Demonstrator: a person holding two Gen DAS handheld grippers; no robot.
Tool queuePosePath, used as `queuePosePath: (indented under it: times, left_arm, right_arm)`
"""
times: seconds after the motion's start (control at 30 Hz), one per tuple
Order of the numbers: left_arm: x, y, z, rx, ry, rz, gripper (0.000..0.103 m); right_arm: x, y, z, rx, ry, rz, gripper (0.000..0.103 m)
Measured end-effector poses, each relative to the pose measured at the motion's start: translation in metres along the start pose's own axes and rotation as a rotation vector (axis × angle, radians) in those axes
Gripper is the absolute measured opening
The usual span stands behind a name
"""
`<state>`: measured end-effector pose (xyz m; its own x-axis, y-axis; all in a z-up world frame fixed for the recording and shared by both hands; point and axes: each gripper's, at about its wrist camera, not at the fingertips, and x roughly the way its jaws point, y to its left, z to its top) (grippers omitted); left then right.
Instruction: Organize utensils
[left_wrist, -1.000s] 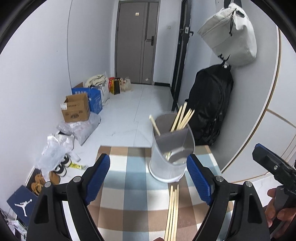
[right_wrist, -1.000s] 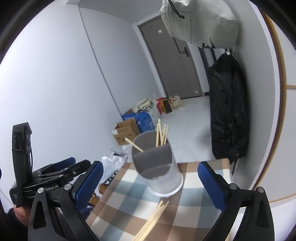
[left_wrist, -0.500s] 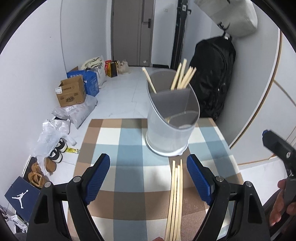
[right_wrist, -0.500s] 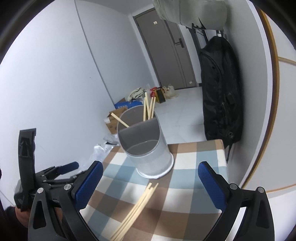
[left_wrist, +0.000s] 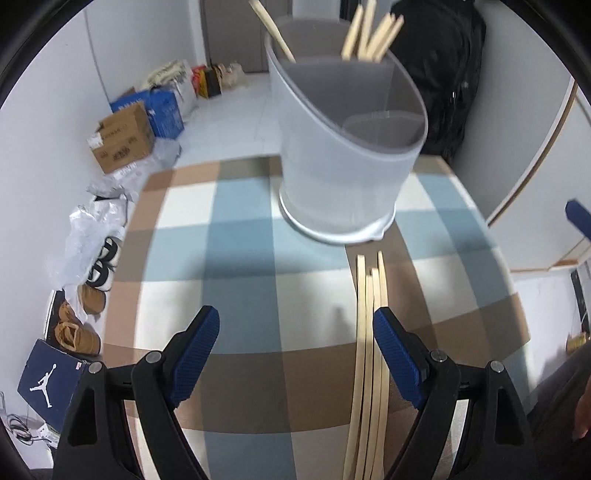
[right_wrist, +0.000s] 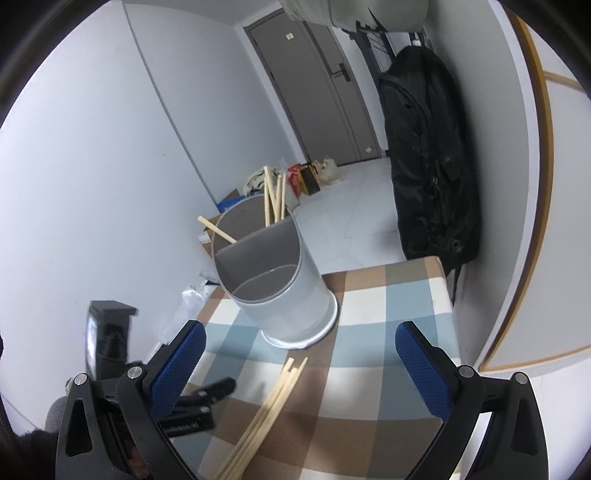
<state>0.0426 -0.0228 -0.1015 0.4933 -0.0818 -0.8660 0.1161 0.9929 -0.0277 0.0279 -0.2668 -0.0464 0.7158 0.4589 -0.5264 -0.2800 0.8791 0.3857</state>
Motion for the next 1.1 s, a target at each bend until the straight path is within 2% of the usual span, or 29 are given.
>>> queuePosePath:
  times: [0.23,0.47,0.83,0.97,1.1]
  left_arm:
    - [0.019,-0.006,0.001,0.029,0.082,0.023,0.082]
    - [0.024,-0.015,-0.003,0.063,0.127,0.025,0.082]
    - [0.026,-0.018,0.004,0.05,0.154,-0.002,0.082]
    - [0.031,-0.022,0.013,0.076,0.169,-0.011,0.082]
    - [0.034,-0.033,0.018,0.129,0.17,0.027,0.082]
  right_arm:
    - [0.009,-0.01,0.004,0.049,0.012,0.001,0.103]
    - [0.014,-0.016,0.006,0.076,0.02,0.012,0.103]
    - [0.013,-0.016,0.008,0.099,0.016,0.036,0.103]
    - [0.012,-0.018,0.009,0.11,0.009,0.038,0.103]
    - [0.011,-0.021,0.01,0.124,0.005,0.039,0.103]
